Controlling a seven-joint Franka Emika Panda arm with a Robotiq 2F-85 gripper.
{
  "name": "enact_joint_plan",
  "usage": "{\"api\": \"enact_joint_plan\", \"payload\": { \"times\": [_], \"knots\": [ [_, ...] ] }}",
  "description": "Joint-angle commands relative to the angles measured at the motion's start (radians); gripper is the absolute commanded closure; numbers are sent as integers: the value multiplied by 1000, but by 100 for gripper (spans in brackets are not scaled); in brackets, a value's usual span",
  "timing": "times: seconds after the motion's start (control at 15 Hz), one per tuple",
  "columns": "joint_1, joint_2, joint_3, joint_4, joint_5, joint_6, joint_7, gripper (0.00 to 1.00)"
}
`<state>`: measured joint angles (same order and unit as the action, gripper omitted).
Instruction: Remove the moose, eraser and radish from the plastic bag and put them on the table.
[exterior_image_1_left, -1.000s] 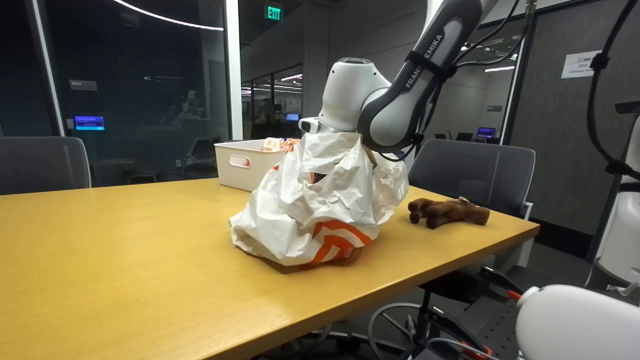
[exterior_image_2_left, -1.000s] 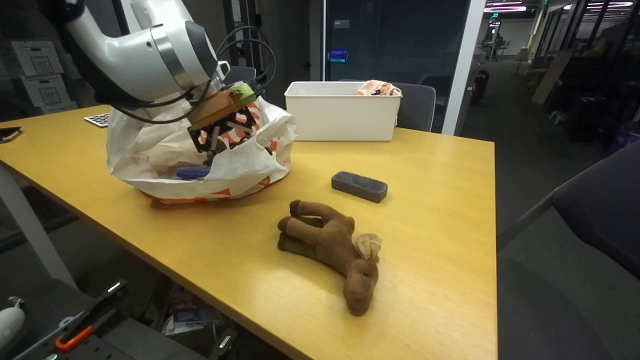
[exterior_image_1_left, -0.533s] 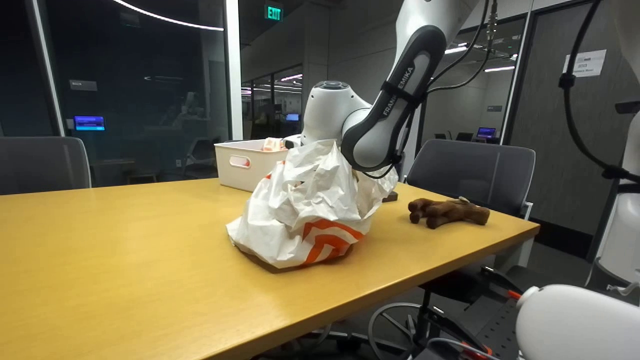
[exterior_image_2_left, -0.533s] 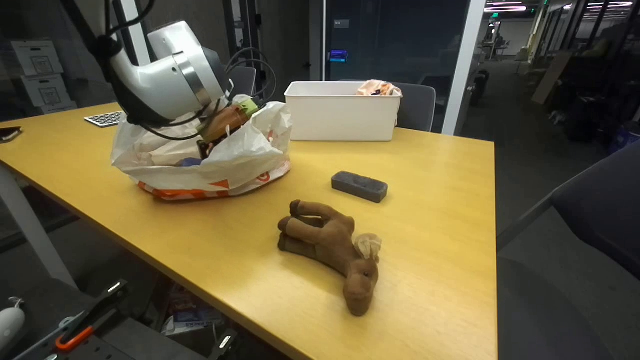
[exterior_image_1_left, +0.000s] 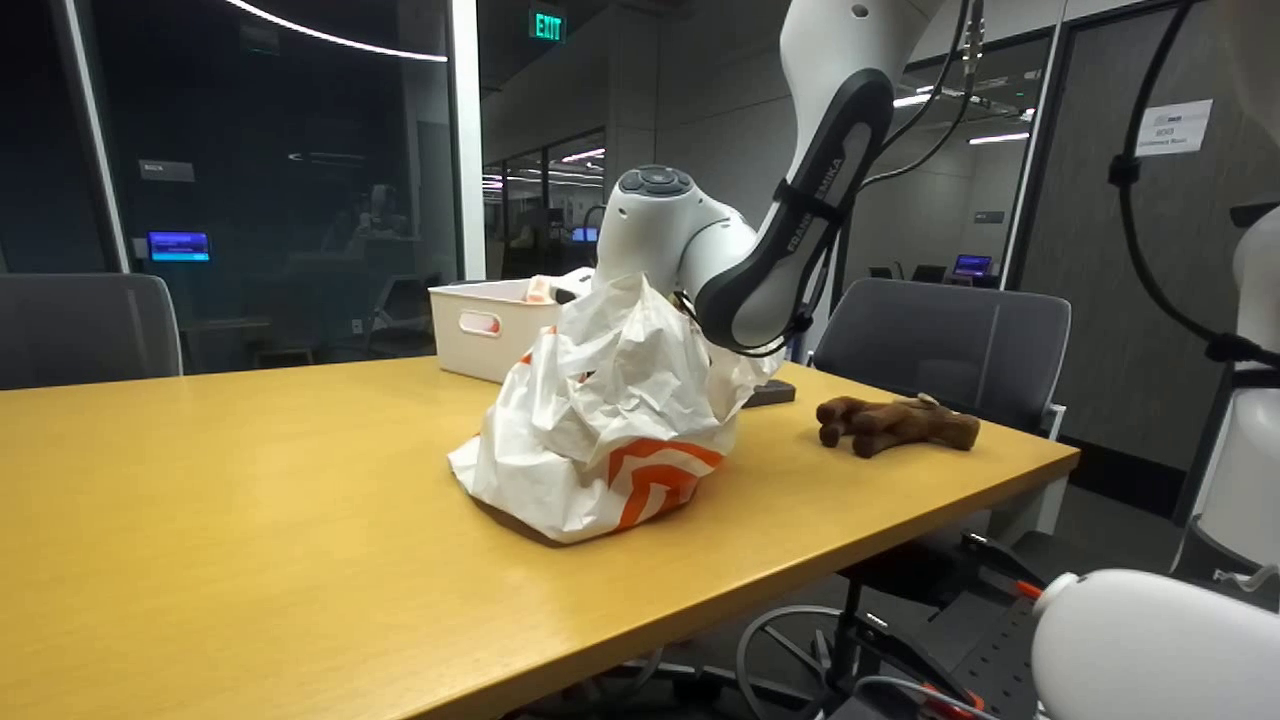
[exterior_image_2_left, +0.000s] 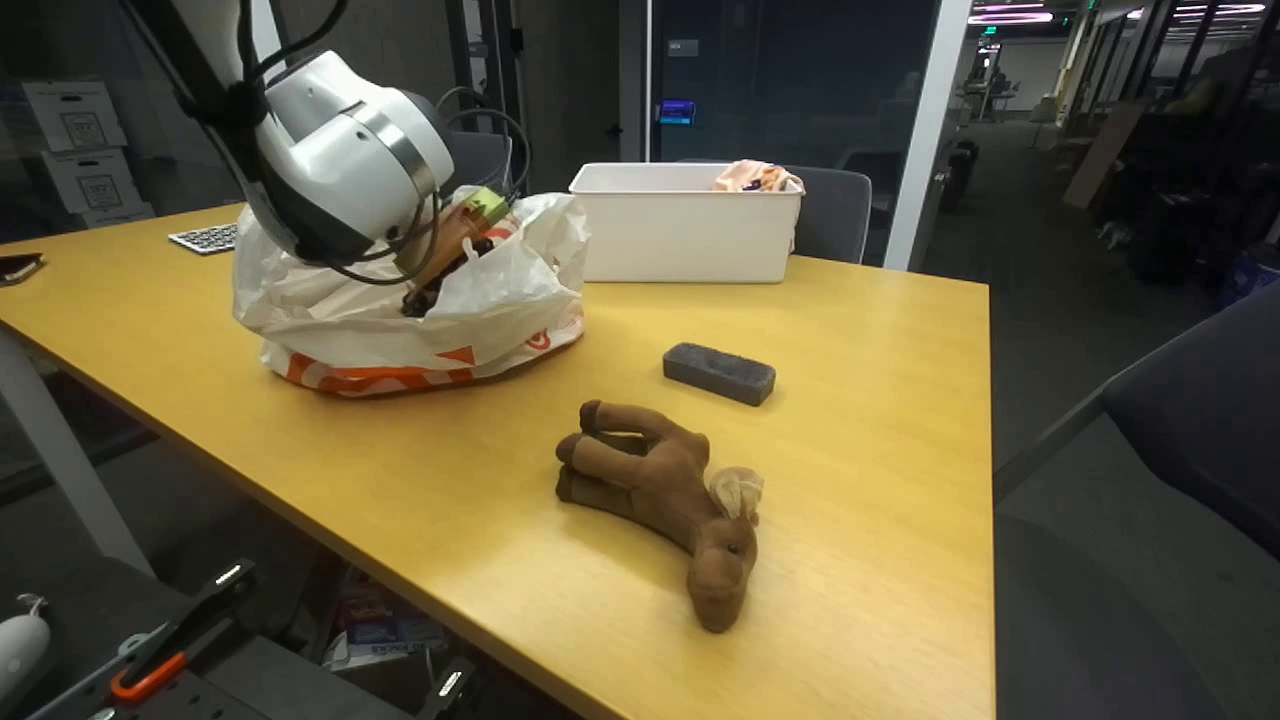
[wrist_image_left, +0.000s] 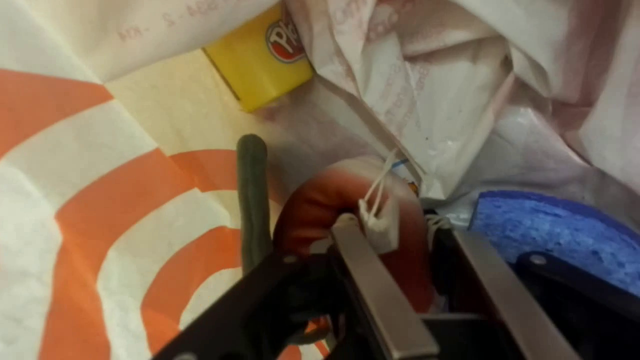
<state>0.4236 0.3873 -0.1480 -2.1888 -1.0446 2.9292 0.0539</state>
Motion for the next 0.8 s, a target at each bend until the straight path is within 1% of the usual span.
{"api": "enact_joint_plan", "payload": {
  "times": [0.0, 0.13, 0.2, 0.4, 0.47, 0.53, 0.6, 0.67, 0.73],
  "knots": [
    [37, -29, -30, -37, -85, 23, 80, 85],
    [37, -99, -24, -86, -108, 39, 94, 88],
    [31, -137, -16, -116, -105, 48, 88, 87],
    [9, -273, 22, -241, -13, 3, 10, 82],
    [10, -314, 26, -281, -1, 0, 1, 84],
    [11, -357, 38, -329, 51, -48, -36, 82],
    [21, -397, 38, -356, 64, -93, -45, 83],
    [31, -435, 33, -373, 38, -131, -26, 83],
    [36, -469, 33, -382, -8, -151, 3, 85]
  ]
}}
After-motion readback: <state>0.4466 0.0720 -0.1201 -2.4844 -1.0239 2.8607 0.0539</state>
